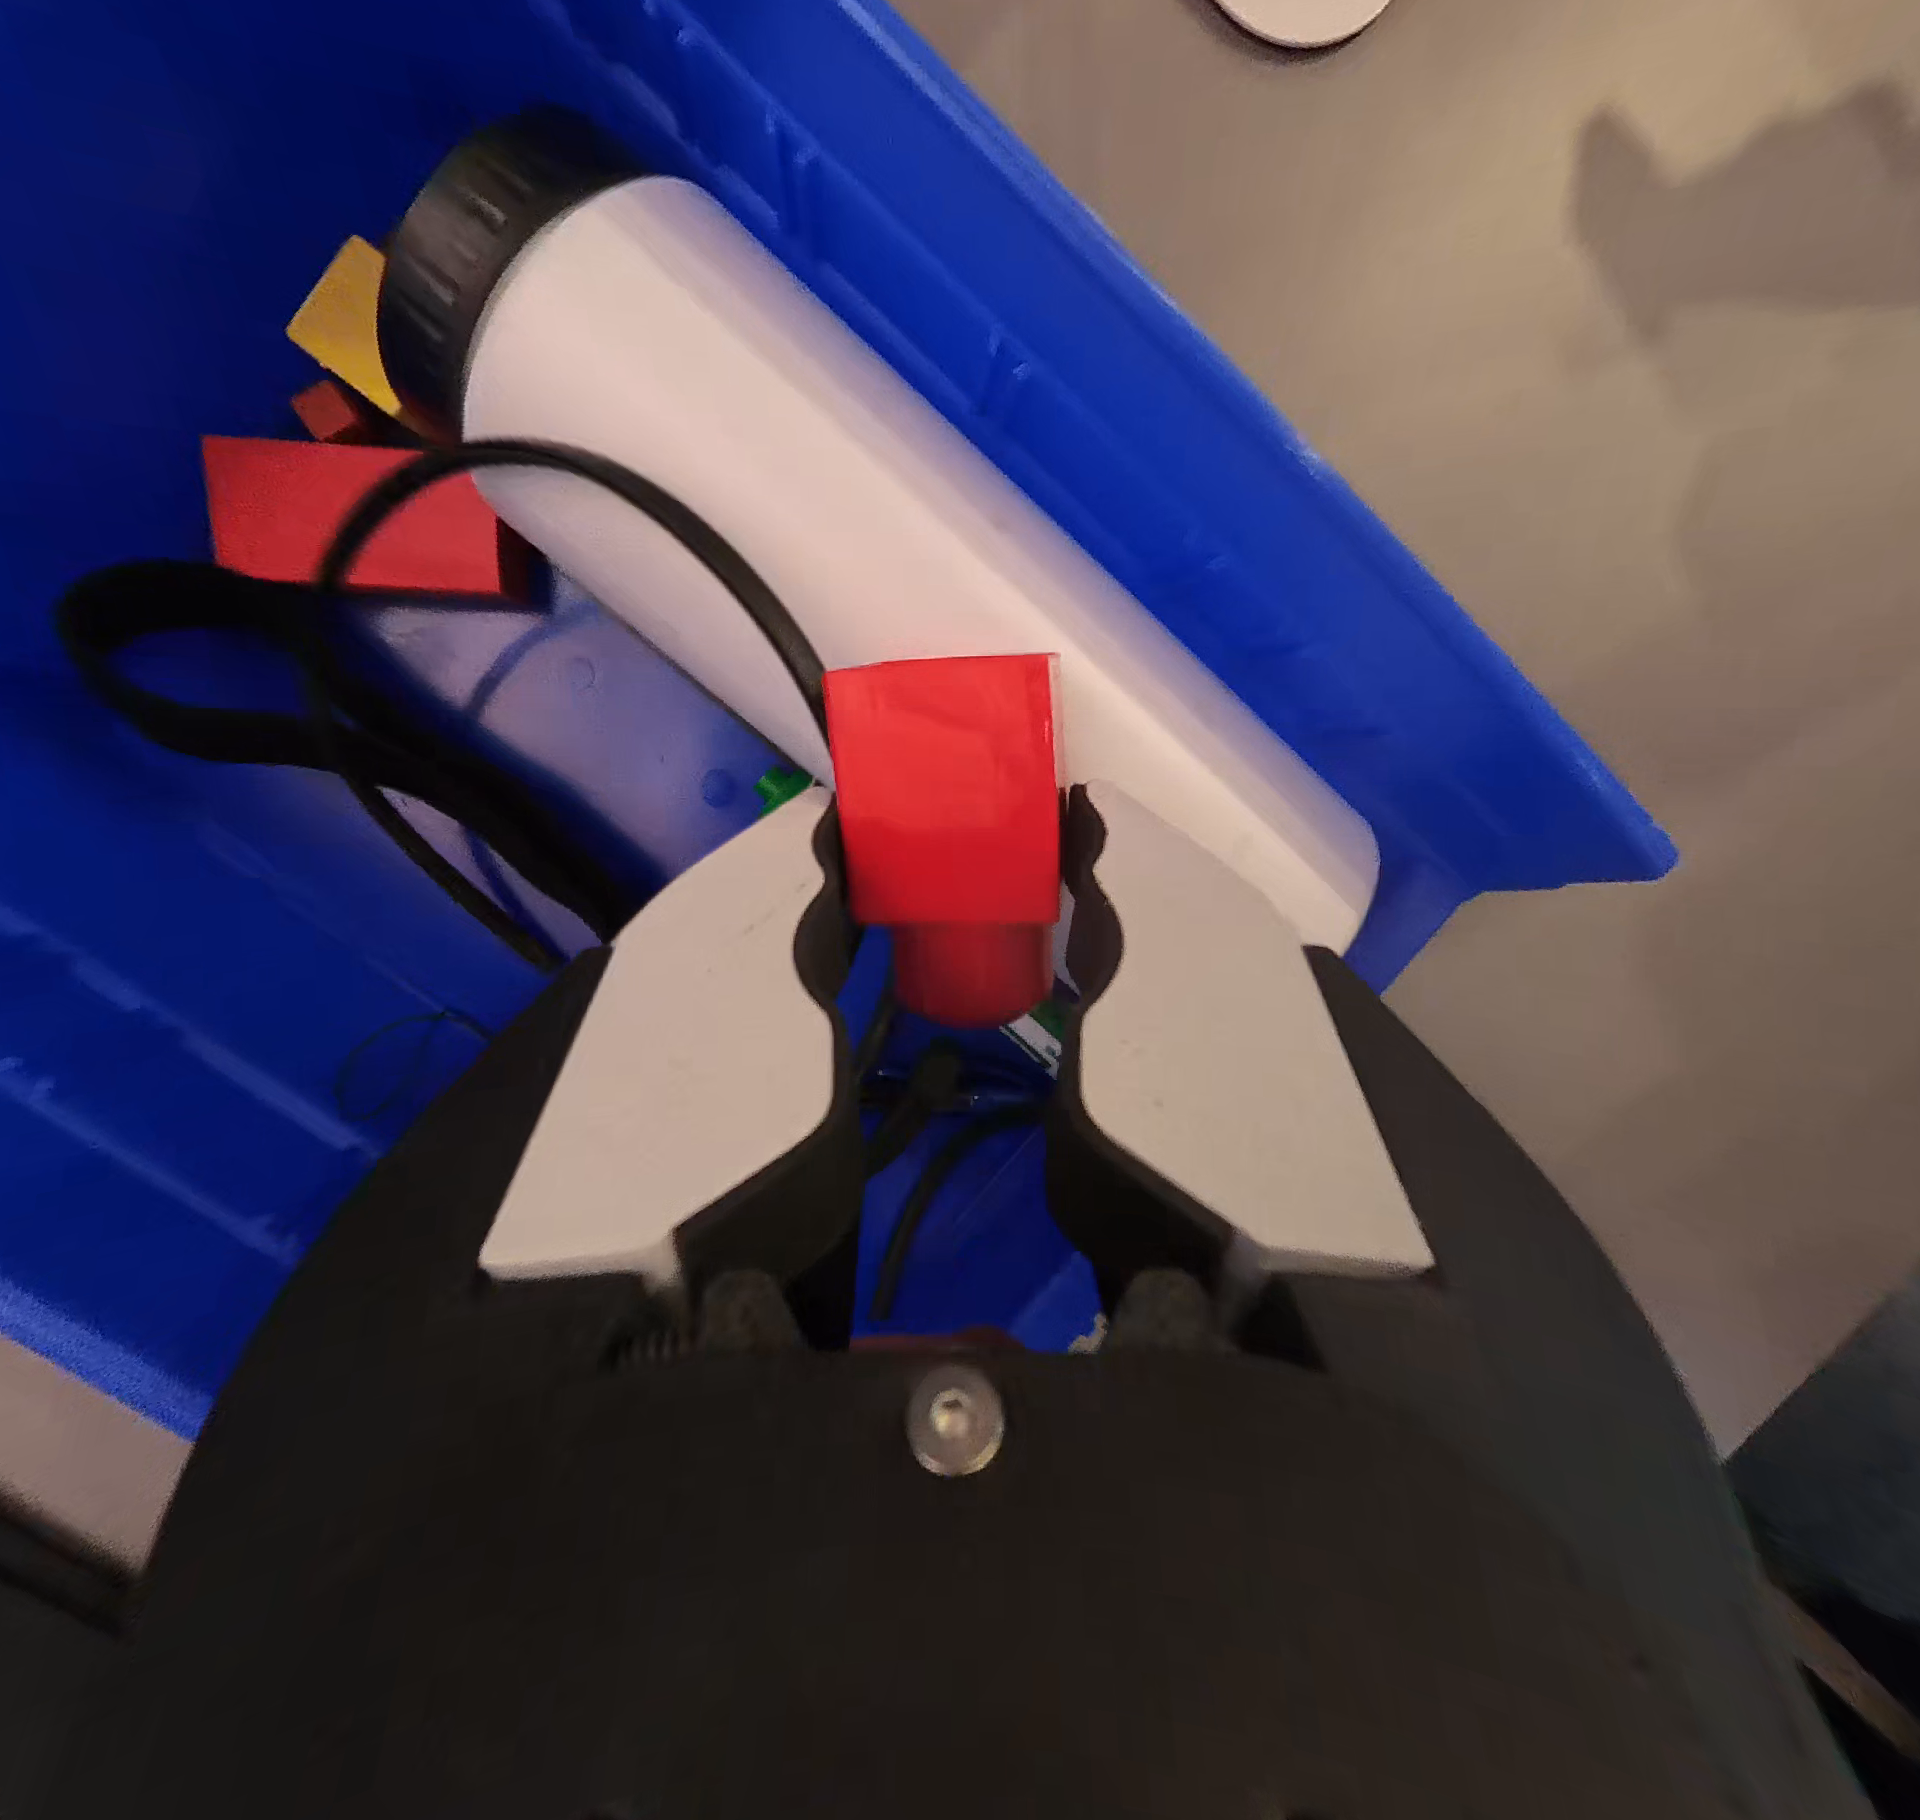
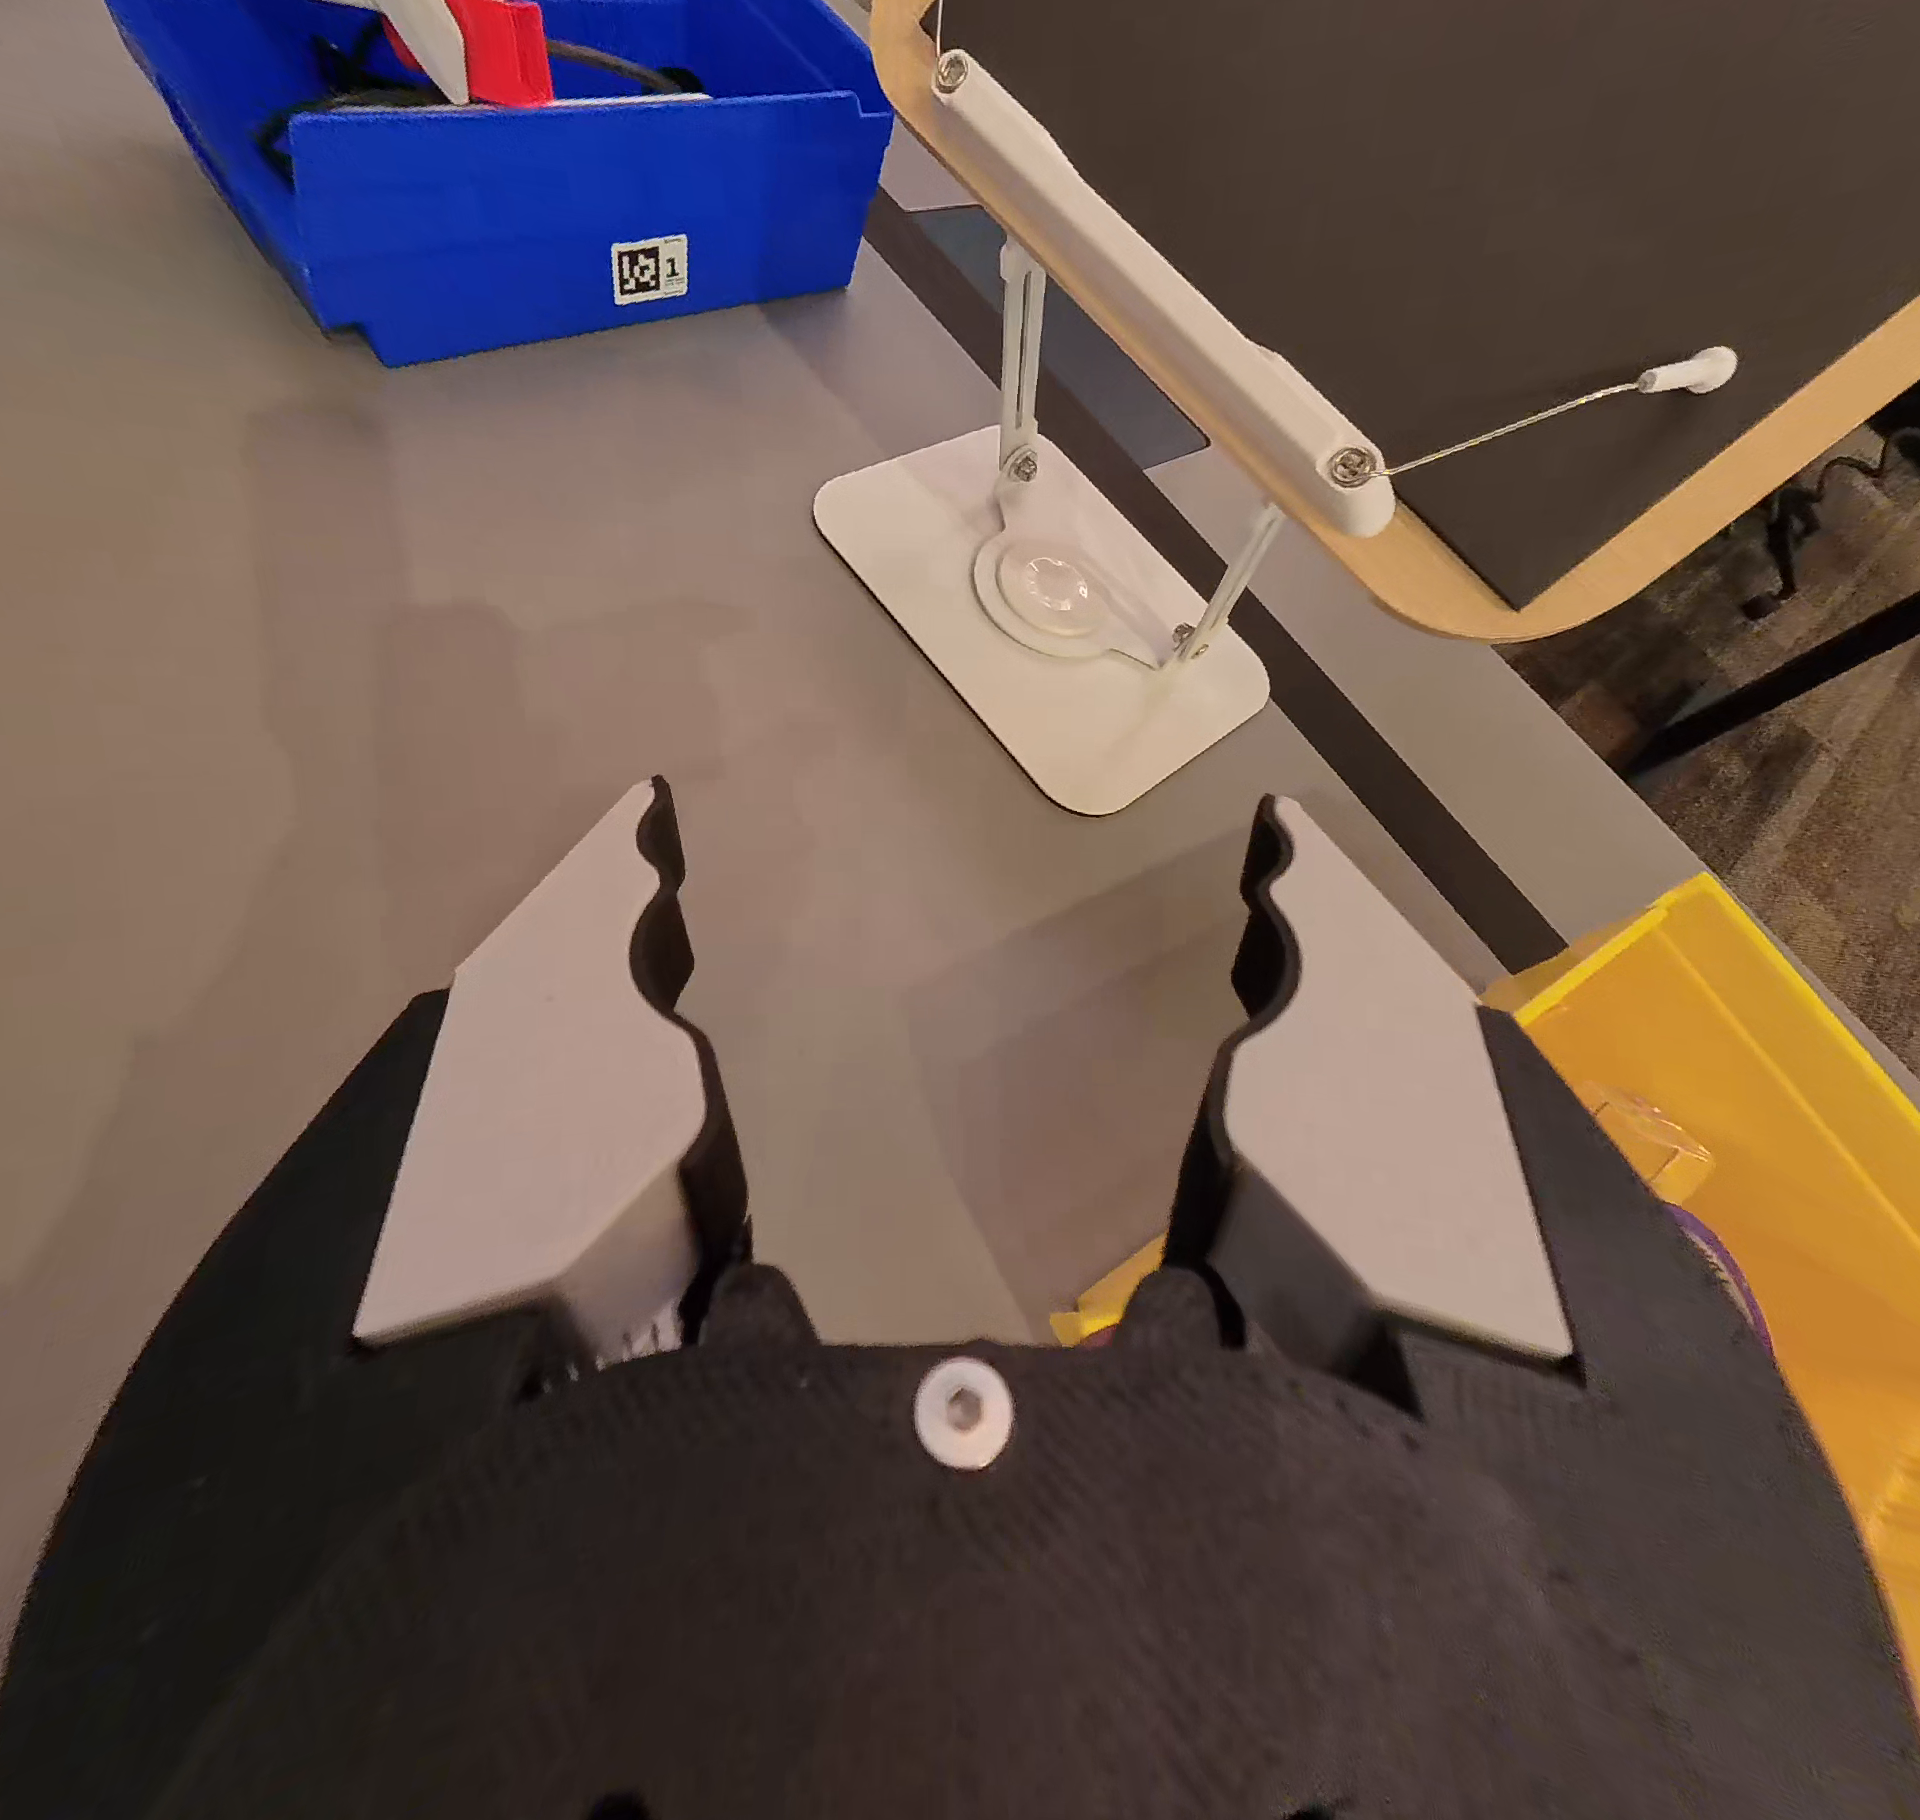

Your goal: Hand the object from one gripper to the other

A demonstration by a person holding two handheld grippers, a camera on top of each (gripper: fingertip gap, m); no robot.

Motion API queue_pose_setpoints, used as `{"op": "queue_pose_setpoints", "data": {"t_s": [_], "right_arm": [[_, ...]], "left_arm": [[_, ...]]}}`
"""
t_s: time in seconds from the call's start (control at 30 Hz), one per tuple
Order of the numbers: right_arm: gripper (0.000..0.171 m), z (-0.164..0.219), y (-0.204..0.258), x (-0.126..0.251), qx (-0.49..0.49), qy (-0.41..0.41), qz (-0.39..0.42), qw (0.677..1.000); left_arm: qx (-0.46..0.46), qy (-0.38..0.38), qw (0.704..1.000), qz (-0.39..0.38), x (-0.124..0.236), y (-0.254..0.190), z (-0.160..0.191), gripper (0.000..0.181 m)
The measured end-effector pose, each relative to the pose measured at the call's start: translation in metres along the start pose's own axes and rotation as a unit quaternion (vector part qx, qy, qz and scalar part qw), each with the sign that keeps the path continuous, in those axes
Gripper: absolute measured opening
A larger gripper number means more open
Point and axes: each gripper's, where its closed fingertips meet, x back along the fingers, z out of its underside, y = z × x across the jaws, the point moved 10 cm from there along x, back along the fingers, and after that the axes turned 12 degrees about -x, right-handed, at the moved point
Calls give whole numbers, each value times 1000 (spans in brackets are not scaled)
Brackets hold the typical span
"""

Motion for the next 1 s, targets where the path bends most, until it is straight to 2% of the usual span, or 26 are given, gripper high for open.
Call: {"op": "queue_pose_setpoints", "data": {"t_s": [0.13,0.23,0.47,0.57,0.73,0.9,1.0], "right_arm": [[105,2,0,-4,-5,-1,-9,1000],[105,5,1,-7,-4,1,-13,1000],[105,8,3,-11,-2,3,-20,1000],[105,9,4,-11,-1,1,-23,1000],[104,3,14,-11,13,-22,-43,999],[97,-15,40,-15,28,-68,-112,991],[97,-28,57,-20,51,-91,-135,985]], "left_arm": [[1,5,1000,-14,0,2,1,46],[-24,14,998,-53,1,-2,0,39],[-36,-18,993,-111,5,-7,-2,38],[-35,-65,988,-135,15,-8,-3,38],[-52,-207,963,-162,41,-16,-8,38],[-101,-295,937,-156,55,-57,-31,37],[-130,-361,915,-124,56,-91,-51,37]]}}
